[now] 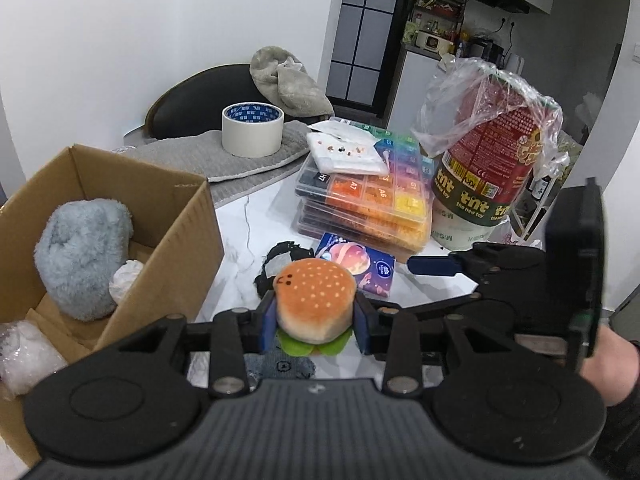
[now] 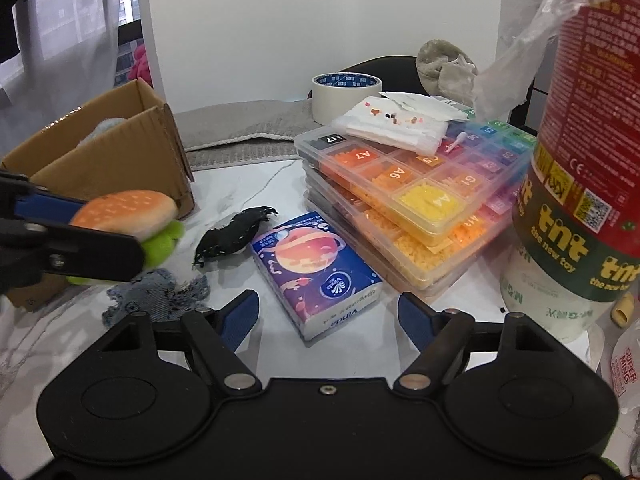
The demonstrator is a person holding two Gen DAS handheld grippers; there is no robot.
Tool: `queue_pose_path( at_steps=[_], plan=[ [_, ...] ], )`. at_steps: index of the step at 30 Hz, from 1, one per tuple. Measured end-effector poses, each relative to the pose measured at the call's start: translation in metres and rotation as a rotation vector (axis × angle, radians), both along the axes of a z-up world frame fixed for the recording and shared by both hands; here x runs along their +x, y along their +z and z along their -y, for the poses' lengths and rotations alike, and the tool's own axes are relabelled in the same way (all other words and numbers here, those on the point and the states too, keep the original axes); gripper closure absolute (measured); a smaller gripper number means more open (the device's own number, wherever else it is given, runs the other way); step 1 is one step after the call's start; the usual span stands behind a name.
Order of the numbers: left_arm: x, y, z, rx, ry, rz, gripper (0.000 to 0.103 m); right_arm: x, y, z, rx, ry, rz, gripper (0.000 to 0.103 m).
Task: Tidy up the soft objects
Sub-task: 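Grasp the Vinda tissue pack with the right gripper while the left gripper holds the burger plush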
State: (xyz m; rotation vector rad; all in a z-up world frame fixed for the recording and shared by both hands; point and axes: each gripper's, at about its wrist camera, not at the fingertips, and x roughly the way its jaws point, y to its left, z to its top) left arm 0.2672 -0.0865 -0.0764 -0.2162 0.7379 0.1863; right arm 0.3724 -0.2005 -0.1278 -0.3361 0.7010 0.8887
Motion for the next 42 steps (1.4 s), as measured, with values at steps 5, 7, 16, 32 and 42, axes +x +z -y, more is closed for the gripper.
queue_pose_path(
  at_steps=[5,7,16,32,42],
  plan=[
    [-0.003,0.001,-0.005,-0.009,0.01,0.0,0.066,0.003,-0.004,-0.006,-0.01,0.007,0.016,0.037],
    [-0.004,0.001,-0.006,-0.009,0.011,0.0,0.066,0.003,-0.005,-0.008,-0.014,0.021,0.009,0.043],
    [-0.004,-0.002,-0.007,-0.014,0.008,-0.01,0.066,-0.004,-0.003,-0.001,-0.013,0.018,-0.017,0.045],
    [-0.013,-0.017,-0.003,-0.033,-0.039,-0.061,0.066,-0.041,0.006,0.013,-0.129,0.008,-0.06,0.027],
    [-0.027,-0.017,-0.003,-0.037,-0.077,-0.106,0.066,-0.03,0.002,-0.002,-0.171,0.051,-0.047,0.022]
  ],
)
